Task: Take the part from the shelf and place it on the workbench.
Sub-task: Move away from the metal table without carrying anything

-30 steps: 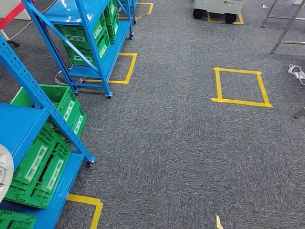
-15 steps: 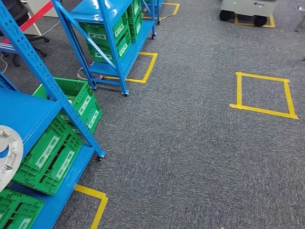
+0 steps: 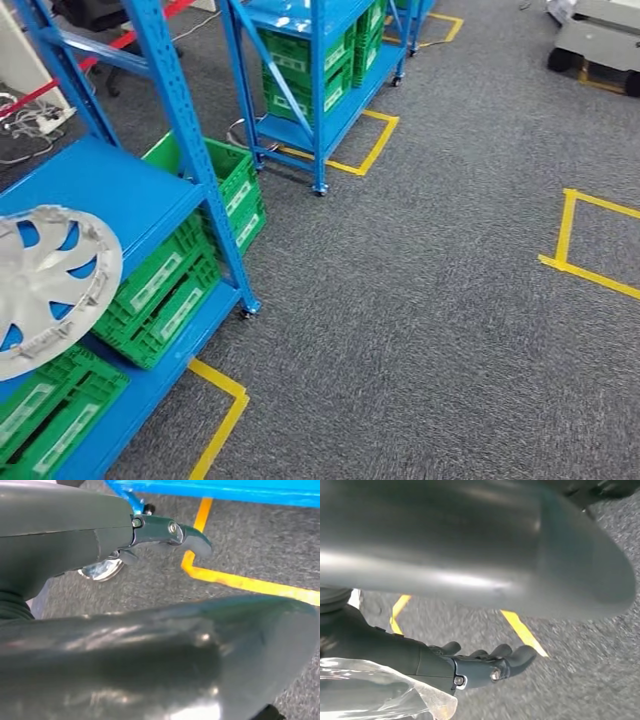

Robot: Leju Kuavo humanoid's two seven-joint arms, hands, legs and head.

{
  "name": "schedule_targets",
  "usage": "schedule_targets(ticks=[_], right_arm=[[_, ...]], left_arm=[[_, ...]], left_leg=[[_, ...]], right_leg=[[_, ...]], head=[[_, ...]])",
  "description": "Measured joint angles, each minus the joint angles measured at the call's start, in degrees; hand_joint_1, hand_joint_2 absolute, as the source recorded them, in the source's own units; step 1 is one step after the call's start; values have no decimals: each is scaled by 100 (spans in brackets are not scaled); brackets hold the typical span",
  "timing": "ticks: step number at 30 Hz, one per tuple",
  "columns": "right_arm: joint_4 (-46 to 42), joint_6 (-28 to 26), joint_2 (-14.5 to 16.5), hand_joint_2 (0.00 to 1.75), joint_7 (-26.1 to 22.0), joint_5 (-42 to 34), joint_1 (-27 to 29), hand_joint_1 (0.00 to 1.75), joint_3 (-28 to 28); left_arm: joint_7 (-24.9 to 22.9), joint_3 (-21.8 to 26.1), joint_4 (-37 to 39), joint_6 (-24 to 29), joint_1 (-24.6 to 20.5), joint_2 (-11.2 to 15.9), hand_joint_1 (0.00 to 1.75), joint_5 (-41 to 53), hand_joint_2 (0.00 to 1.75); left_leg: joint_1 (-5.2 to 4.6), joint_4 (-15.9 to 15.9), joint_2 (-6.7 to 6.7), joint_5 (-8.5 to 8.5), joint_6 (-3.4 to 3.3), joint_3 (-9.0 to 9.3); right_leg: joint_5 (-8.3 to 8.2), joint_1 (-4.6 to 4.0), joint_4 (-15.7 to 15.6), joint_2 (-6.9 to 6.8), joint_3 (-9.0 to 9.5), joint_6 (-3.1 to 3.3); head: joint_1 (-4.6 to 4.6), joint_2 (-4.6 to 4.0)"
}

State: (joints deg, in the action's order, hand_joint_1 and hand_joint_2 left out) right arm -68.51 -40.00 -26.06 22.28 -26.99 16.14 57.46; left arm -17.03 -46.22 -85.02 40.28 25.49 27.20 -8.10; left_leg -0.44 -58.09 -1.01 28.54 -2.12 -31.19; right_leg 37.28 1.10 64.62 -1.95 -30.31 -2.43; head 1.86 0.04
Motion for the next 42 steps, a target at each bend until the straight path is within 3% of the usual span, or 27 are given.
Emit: schedule_targets(ticks=[2, 3, 4, 5, 7, 9, 10, 12, 14, 16, 18, 19, 21, 23, 25, 27, 29, 31, 33, 34, 35, 36, 38, 40, 42], right_arm=[[3, 0, -1, 0, 1, -5, 15, 0, 2], [4, 0, -1, 0, 1, -5, 20, 0, 4], [5, 0, 0, 0, -2, 0, 24, 0, 5], [6, 0, 0, 0, -4, 8, 25, 0, 6], [9, 0, 1, 0, -10, 23, 23, 0, 4], [16, 0, 2, 0, -18, 31, 13, 0, 4], [20, 0, 3, 0, -20, 33, 10, 0, 4], [23, 0, 4, 0, -22, 38, 3, 0, 4], [23, 0, 7, 0, -27, 50, 5, 0, 4], [25, 0, 7, 0, -28, 59, 18, 0, 4], [30, 0, 7, 0, -25, 60, 24, 0, 4], [32, 0, 7, 0, -25, 61, 22, 0, 4], [34, 0, 7, 0, -25, 66, 12, 0, 4], [34, 0, 8, 0, -26, 73, 9, 0, 4], [35, 0, 9, 0, -26, 77, 0, 0, 4], [36, 0, 9, 0, -26, 79, -23, 0, 2], [37, 0, 8, 0, -29, 81, -36, 0, 4], [43, 0, 8, 0, -28, 81, -30, 0, 7], [52, 0, 8, 0, -22, 73, -20, 0, 9], [56, 0, 8, 0, -19, 65, -15, 0, 14], [56, 0, 8, 0, -19, 56, -14, 0, 20], [57, 0, 8, 0, -19, 46, -13, 0, 25], [61, 0, 8, 0, -25, 18, -19, 0, 38], [69, 0, 9, 0, -38, -14, -25, 0, 56], [77, 0, 9, 0, -51, -40, -39, 0, 66]], left_arm=[[3, 1, 1, 0, -21, -11, 0, -9, 0], [4, 1, 3, 0, -22, -17, 0, -15, 0], [5, 1, 5, 0, -21, -23, 0, -19, 0], [6, 2, 7, 0, -19, -29, 0, -21, 0], [7, 3, 10, 0, -22, -39, 0, -21, 0], [8, 6, 12, -1, -23, -46, 0, -21, 0], [9, 8, 15, -1, -21, -51, 0, -20, 0], [9, 8, 17, 0, 0, -56, 0, -20, 0], [14, 15, 18, 1, 8, -58, 0, -25, 0], [22, 34, 20, 2, -14, -64, 0, -32, 0], [26, 46, 24, 2, -24, -73, 0, -42, 0], [27, 47, 27, 2, -18, -76, 0, -46, 0], [30, 48, 34, 2, -9, -77, 0, -53, 0], [39, 53, 41, 2, -21, -76, 0, -55, 0], [50, 58, 46, 2, -32, -77, 0, -57, 0], [55, 60, 52, 2, -14, -79, 0, -61, 0], [57, 58, 56, 2, 0, -84, 0, -77, 0], [57, 58, 60, 1, -22, -91, 0, -95, 0], [57, 58, 64, 0, -41, -98, 0, -106, 0], [57, 58, 68, 0, -42, -102, 0, -111, 0], [57, 58, 74, 0, -42, -105, 0, -121, 0], [57, 58, 80, 0, -43, -110, 0, -134, 0], [59, 57, 90, 0, -49, -116, 0, -154, 0], [68, 56, 97, 1, -54, -118, 0, -164, 0], [82, 55, 104, 1, -47, -115, 0, -168, 0]], left_leg=[[3, -1, 164, 1, -16, -6], [3, -3, 250, 5, -18, 2], [4, -5, 339, 10, -18, 15], [8, -8, 428, 19, -9, 34], [12, -32, 587, 50, 32, 54], [18, -61, 735, 66, 95, 21], [26, -65, 808, 58, 133, -7], [46, -69, 882, 46, 202, -43], [37, -310, 620, 201, 267, -160], [46, -954, 270, 537, 323, -474], [72, -1541, 165, 723, 355, -771], [80, -1574, 149, 657, 359, -791], [79, -1046, 45, 277, 336, -522], [35, -376, -220, 30, 279, -175], [-15, -134, -337, 40, 217, -69], [-11, -80, -213, 33, 144, -68], [22, -13, -81, -4, 68, -36], [35, 11, 58, -17, 19, -21], [29, 8, 212, -5, 0, -15], [26, 7, 293, 5, -3, -2], [25, 4, 378, 18, 0, 19], [27, 0, 464, 36, 11, 48], [29, -25, 621, 82, 57, 82], [35, -52, 761, 96, 121, 58], [55, -56, 868, 83, 185, 21]], right_leg=[[232, 3, 734, 171, -420, -20], [223, 3, 927, 187, -562, -28], [97, 5, 906, 195, -607, -33], [-125, 10, 662, 221, -541, -35], [-531, 36, -67, 470, -267, -39], [-629, 51, -483, 700, -78, -14], [-600, 44, -526, 715, -41, 12], [-612, 46, -573, 569, 3, 78], [-625, 63, -612, 404, 31, 142], [-607, 50, -623, 223, 49, 186], [-579, 35, -622, 41, 58, 200], [-559, 31, -622, -44, 60, 198], [-508, 28, -622, -201, 97, 182], [-447, 11, -622, -337, 164, 144], [-403, -14, -636, -472, 223, 91], [-372, -17, -669, -568, 301, 33], [-215, -6, -504, -343, 275, -9], [121, 1, 132, 27, -46, -17], [334, 0, 810, 165, -454, -17], [274, -2, 909, 183, -565, -17], [94, -1, 780, 199, -569, -14], [-170, 3, 464, 243, -481, -9], [-557, 25, -240, 486, -215, 3], [-631, 33, -525, 640, -72, 21], [-643, 24, -552, 533, -40, 60]], head=[[3, 0], [2, 0], [1, 0], [2, 0], [4, 0], [-3, 0], [-7, 0], [-9, 0], [-50, 0], [-90, 0], [-90, 0], [-89, 0], [-91, 0], [-91, 0], [-90, 0], [-91, 1], [-71, 0], [-39, -2], [-32, -2], [-34, -2], [-35, -2], [-34, -2], [-36, -2], [-38, -2], [-38, -2]])
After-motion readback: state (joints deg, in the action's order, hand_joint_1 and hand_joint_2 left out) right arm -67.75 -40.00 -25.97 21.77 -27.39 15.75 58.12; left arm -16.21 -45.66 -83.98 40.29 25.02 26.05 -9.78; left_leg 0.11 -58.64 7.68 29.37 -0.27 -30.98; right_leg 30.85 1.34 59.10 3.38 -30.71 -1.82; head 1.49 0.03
